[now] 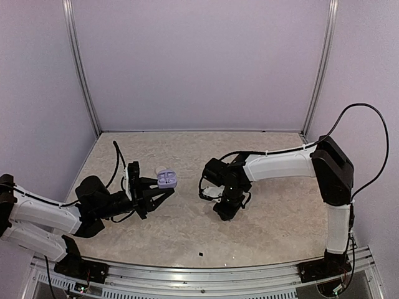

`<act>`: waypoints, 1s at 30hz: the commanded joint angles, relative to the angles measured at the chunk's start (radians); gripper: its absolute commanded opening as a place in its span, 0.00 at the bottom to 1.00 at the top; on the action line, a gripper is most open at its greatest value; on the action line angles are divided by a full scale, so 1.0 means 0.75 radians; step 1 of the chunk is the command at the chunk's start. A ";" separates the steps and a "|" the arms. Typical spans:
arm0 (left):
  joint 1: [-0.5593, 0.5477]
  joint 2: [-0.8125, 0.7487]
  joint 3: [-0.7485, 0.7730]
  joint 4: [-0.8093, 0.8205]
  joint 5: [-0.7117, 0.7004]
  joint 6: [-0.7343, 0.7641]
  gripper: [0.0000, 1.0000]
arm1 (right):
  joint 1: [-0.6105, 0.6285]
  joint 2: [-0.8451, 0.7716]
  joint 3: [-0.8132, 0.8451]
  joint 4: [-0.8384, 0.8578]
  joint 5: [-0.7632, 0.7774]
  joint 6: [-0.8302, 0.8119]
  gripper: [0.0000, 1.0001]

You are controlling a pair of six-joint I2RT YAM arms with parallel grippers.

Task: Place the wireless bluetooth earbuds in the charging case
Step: Pick up the right earbud from the center of the board, then insert the right earbud into the right side groove of the charging case.

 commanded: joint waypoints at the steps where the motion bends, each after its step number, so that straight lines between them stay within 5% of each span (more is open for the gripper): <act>1: 0.016 -0.017 -0.014 0.040 -0.016 0.018 0.03 | 0.017 0.028 0.019 -0.011 -0.012 -0.007 0.16; 16: 0.043 -0.029 -0.018 0.125 0.051 0.036 0.03 | 0.017 -0.559 -0.180 0.597 -0.050 -0.121 0.07; 30: 0.057 0.017 0.050 0.212 0.176 -0.026 0.03 | 0.062 -1.002 -0.412 1.212 -0.533 -0.241 0.10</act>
